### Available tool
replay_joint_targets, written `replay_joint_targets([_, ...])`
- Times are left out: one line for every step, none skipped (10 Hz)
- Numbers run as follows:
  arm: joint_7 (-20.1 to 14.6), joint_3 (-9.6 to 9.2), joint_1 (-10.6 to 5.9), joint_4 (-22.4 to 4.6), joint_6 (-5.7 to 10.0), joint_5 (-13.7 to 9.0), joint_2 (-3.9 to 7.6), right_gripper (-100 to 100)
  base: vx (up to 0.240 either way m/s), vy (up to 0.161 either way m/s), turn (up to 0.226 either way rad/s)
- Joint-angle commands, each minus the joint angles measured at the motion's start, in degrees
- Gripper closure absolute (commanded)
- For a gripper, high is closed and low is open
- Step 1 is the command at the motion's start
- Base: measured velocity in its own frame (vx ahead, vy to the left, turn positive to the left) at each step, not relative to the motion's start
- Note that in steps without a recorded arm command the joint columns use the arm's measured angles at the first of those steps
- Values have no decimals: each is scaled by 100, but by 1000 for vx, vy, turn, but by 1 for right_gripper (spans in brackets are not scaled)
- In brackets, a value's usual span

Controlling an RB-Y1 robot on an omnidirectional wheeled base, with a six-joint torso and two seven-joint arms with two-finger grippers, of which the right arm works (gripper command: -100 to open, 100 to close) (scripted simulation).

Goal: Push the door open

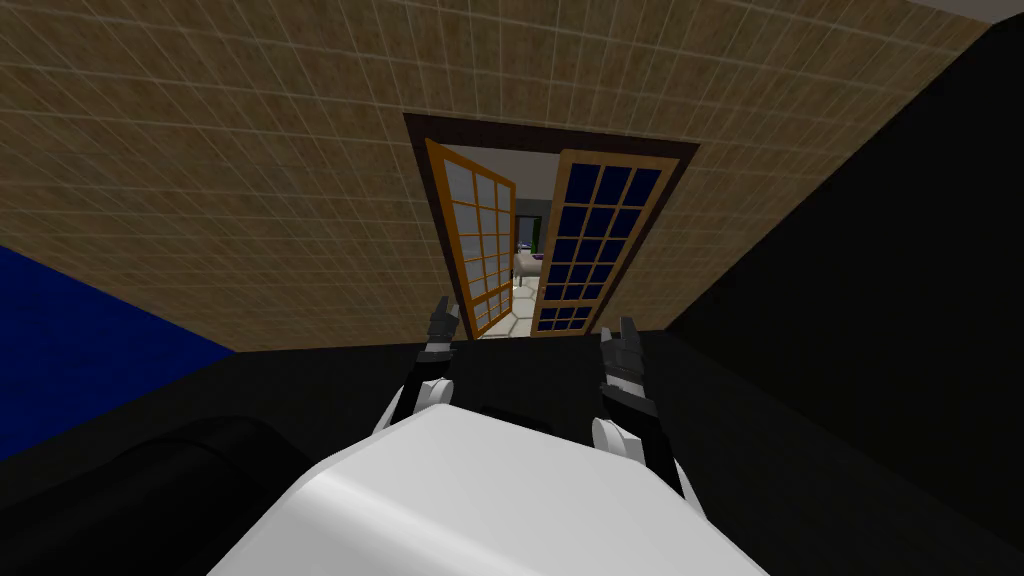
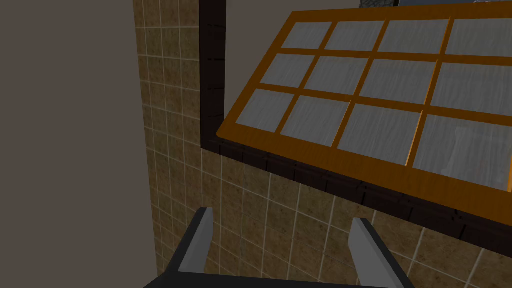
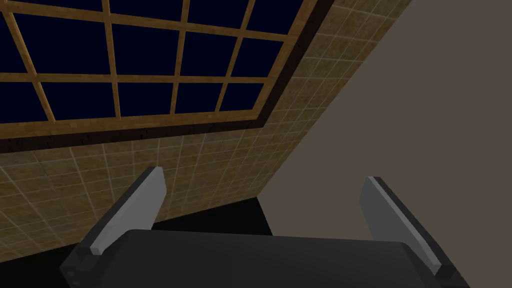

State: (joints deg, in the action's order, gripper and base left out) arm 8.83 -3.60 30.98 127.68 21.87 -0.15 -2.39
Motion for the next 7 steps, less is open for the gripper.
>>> replay_joint_targets([-200,-67,-50,-204,103,-136,95,-100,68,-28,109])
replay_joint_targets([-301,-101,-75,-308,154,-204,138,-100,139,-35,123])
replay_joint_targets([-423,-142,-105,-433,217,-287,185,-100,145,-27,87])
replay_joint_targets([-568,-191,-142,-582,292,-386,236,-100,163,-47,94])
replay_joint_targets([-641,-216,-160,-656,329,-435,262,-100,155,-54,77])
replay_joint_targets([-810,-272,-202,-829,416,-550,314,-100,156,-44,123])
replay_joint_targets([-901,-303,-225,-922,462,-612,340,-100,139,-37,80])
